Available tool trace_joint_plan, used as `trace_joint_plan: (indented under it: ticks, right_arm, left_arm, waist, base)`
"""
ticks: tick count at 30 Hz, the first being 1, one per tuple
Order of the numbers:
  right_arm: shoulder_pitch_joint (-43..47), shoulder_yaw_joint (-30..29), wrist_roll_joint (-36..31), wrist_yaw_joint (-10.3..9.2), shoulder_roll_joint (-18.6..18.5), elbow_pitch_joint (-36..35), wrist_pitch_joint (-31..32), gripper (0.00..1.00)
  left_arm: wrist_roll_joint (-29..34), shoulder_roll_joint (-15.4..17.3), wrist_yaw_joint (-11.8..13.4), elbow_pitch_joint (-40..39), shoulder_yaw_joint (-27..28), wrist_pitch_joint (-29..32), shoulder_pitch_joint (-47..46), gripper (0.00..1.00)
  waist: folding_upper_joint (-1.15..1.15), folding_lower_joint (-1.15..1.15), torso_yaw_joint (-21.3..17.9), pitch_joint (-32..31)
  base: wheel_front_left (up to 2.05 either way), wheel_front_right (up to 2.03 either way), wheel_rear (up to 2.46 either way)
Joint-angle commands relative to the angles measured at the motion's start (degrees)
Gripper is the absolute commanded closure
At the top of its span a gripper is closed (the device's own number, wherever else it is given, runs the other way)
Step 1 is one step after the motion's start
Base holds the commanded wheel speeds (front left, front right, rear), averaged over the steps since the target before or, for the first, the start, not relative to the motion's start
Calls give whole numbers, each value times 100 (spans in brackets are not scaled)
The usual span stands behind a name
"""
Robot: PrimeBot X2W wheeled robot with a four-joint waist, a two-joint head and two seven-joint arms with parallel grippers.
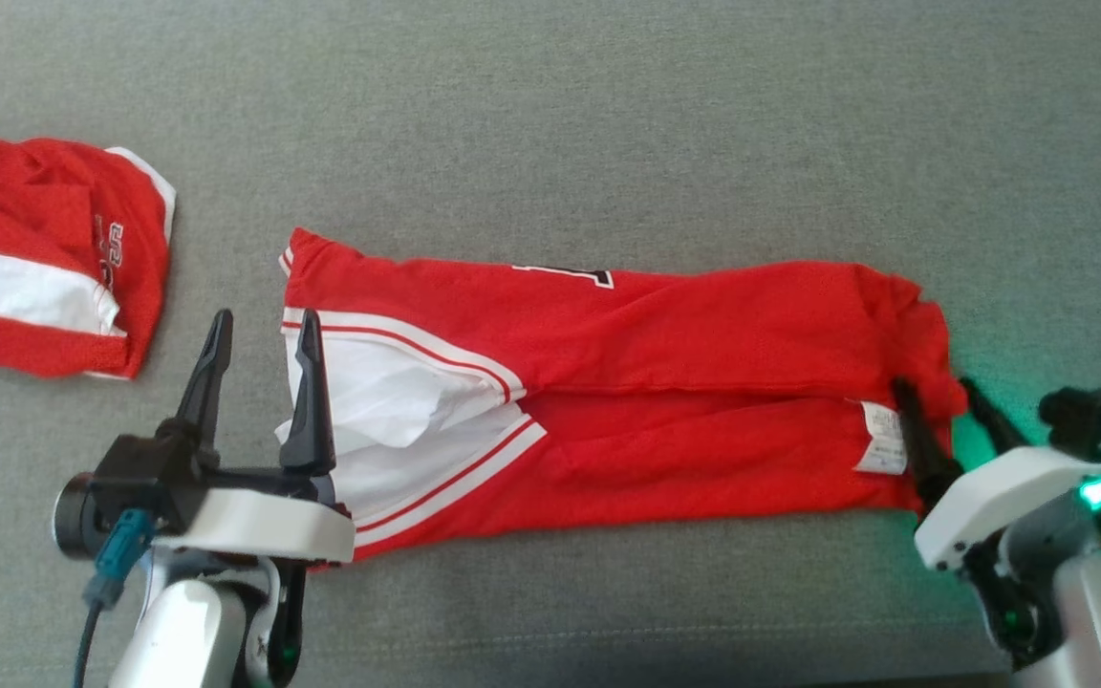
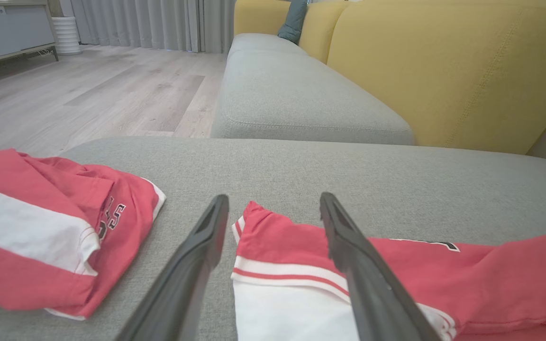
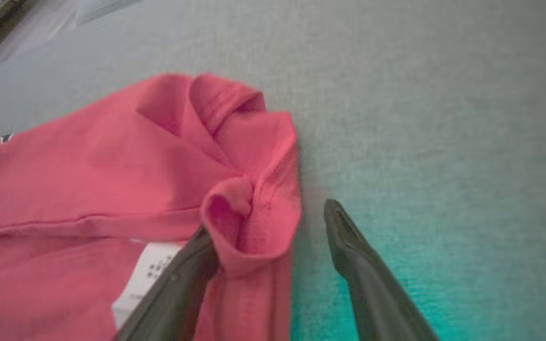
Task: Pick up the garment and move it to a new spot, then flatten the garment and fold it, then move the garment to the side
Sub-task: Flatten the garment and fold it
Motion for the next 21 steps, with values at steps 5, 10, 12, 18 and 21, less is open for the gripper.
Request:
trace_joint_plan:
  ticks: [5,10,12,18,21]
  right_arm:
    - [205,195,155,-5,96,-129,404,0]
    - [282,225,267,-5,176,-259,684,100]
    - [267,168,292,-5,171,-332,673,100]
    - [192,-245,290,-5,1,-515,562,100]
    - [133,-644,257,-5,-186,-607,548,100]
  left_arm:
    - [11,32,-27,-80,156,-92,-252,0]
    - [6,44,-40,-26,147,-116,-270,0]
    - [4,46,-38,-9,145,-124,-272,0]
    - [-17,49,-21,24,159,-141,-251,0]
    - [-31,40,-7,31,165,-151,-236,0]
  waist:
    - [0,0,-6,-12]
    - [0,0,-35,-26]
    - [0,0,-48,-46]
    - [0,0,-89,-142]
    - [0,0,-109,-208]
  base:
    - [0,0,0]
    - [0,0,0]
    - [0,0,0]
    - [0,0,0]
    - [0,0,0]
